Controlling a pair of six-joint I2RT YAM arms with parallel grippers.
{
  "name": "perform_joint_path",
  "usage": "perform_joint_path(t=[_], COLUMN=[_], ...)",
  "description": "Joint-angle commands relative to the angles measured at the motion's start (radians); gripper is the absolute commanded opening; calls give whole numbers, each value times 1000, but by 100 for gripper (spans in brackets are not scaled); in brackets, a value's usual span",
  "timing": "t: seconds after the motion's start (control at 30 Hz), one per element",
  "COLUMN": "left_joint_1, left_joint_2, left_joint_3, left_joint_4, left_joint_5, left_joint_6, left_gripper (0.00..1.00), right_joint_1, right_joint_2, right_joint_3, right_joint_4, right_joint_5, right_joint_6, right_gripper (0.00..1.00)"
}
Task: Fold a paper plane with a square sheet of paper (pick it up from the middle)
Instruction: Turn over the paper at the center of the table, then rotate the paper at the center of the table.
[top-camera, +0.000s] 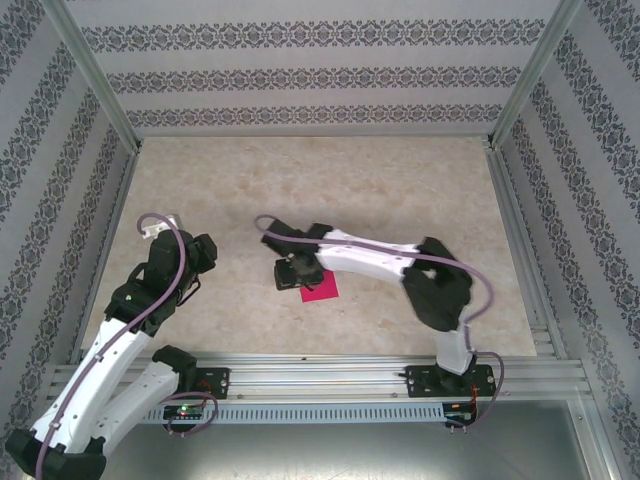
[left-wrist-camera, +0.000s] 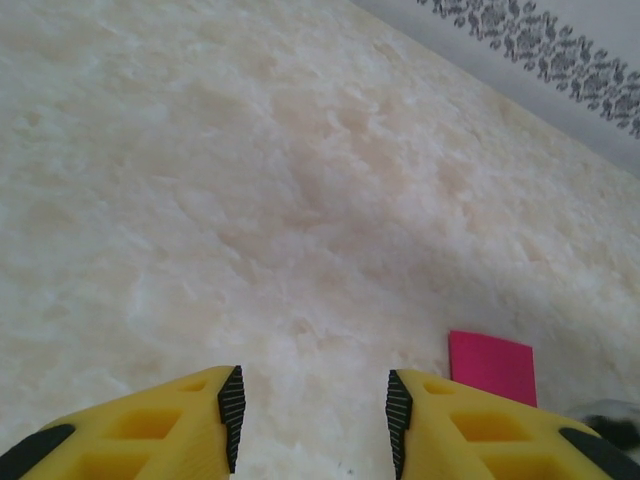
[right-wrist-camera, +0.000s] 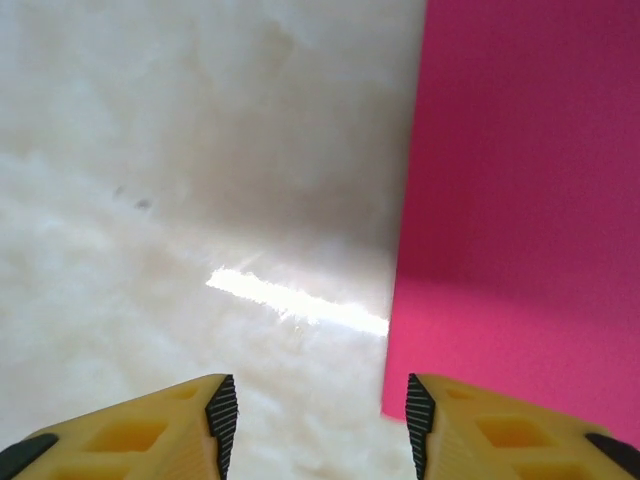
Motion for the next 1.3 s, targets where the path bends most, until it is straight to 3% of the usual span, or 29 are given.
perform_joint_path(t=[0.0, 0.07, 0.17, 0.23, 0.3, 0.47, 0.63, 0.83, 1.0, 1.27], left_joint_1=[11, 11, 12, 11, 11, 11, 9, -10, -37, -38], left_joint_2=[52, 114, 252, 353, 444, 632, 833, 1020, 1164, 1243], left_joint_3=[7, -4, 7, 39, 67, 162, 266, 380, 494, 499], left_joint_4=[9, 72, 150, 161, 201, 220, 254, 271, 222, 254], left_joint_5=[104, 226, 424, 511, 602, 687, 832, 928, 938, 938], left_joint_6=[20, 25, 13, -8, -12, -21, -7, 17, 67, 62], left_gripper=[45, 45, 44, 41, 41, 40, 39, 38, 34, 31], right_joint_1=[-86, -142, -175, -182, -188, -191, -174, -136, -129, -123], right_joint_2=[-190, -207, -170, -129, -89, 5, 32, 44, -25, -148], right_joint_3=[-264, -388, -459, -456, -455, -446, -522, -561, -575, -614], right_joint_4=[466, 644, 806, 811, 823, 829, 897, 998, 1056, 1018], right_joint_5=[-180, -281, -380, -397, -408, -425, -358, -287, -266, -246], right_joint_6=[126, 194, 229, 226, 227, 240, 311, 400, 389, 345], right_gripper=[46, 22, 14, 9, 8, 4, 4, 5, 7, 10])
